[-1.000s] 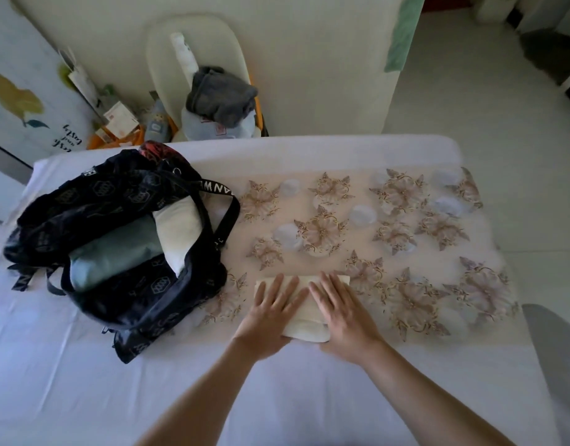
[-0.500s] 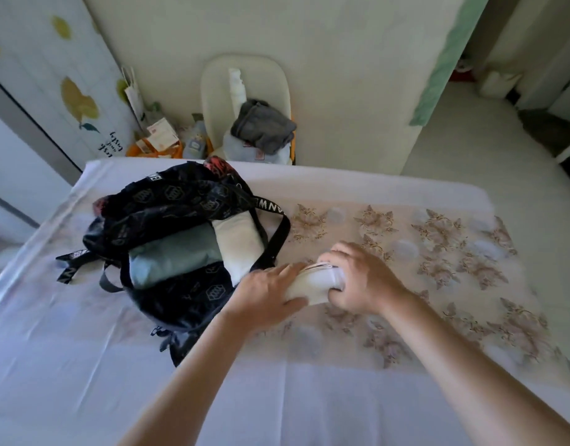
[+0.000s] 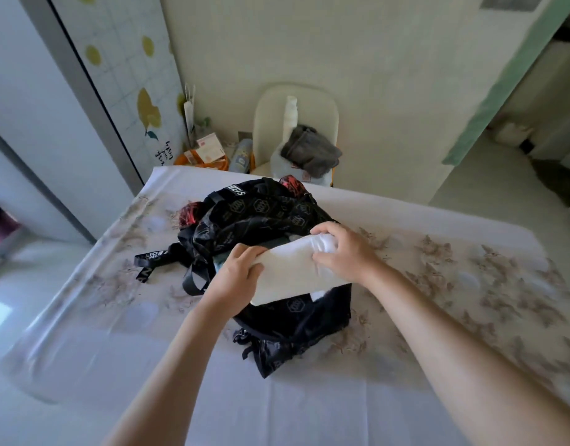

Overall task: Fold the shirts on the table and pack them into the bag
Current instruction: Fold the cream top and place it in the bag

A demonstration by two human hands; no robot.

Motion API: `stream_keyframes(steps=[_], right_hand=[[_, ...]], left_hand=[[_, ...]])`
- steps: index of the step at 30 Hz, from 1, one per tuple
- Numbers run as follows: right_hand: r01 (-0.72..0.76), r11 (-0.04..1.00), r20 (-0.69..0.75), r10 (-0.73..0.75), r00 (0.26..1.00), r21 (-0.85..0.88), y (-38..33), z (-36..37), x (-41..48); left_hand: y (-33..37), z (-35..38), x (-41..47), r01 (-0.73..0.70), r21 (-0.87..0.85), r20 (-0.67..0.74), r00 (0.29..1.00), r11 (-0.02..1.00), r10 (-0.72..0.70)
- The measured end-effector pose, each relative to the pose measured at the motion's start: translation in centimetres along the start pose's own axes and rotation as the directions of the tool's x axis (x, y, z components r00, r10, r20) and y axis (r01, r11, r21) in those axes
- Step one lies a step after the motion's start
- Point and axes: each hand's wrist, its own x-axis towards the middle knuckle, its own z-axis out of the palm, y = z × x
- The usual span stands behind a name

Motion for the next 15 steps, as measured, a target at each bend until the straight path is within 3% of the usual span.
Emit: stream_keyframes(steps=[4,6,8,10,12,13,15], right_hand=[[-0.161,0.979,0.010,0.161,0.987,0.129,1.0,5.8,2.0],[-0.253,0.965,0.010,0.253,0.967,0.067,2.1,8.3,2.6],[-0.232,0.961,-0.078,0.223,0.972,-0.153,3.2,9.9,2.8],[-0.018,0.890,-0.141,-0.052,0.989,-0.456,3.3,11.1,2.6],[0.276,0.773,-0.045,-0.366,0.930,-0.572,2.3,12.4,2.2],[0.411,0.718,0.077,-0.449,0.890,-0.562,1.8,13.1,1.8],[0.534,0.639,0.368,-0.387,0.845,-0.553,1.2,14.3,1.0]], left_hand=[[-4.2,1.3,-0.4,0.190,-0.049,-0.012,0.982,0.981,-0.191],[-5.6,2.1,-0.5,0.254,-0.054,0.006,0.967,0.966,-0.254],[-6.5,3.0,-0.5,0.281,0.021,0.045,0.958,0.959,-0.282],[-7.1,3.8,-0.5,0.228,0.187,0.030,0.971,0.956,-0.237],[-7.1,4.0,-0.6,0.176,0.290,-0.009,0.983,0.941,-0.181],[-7.2,4.0,-0.7,0.164,0.319,-0.020,0.986,0.934,-0.166],[-7.6,3.7,-1.1,0.178,0.356,-0.014,0.983,0.917,-0.185]])
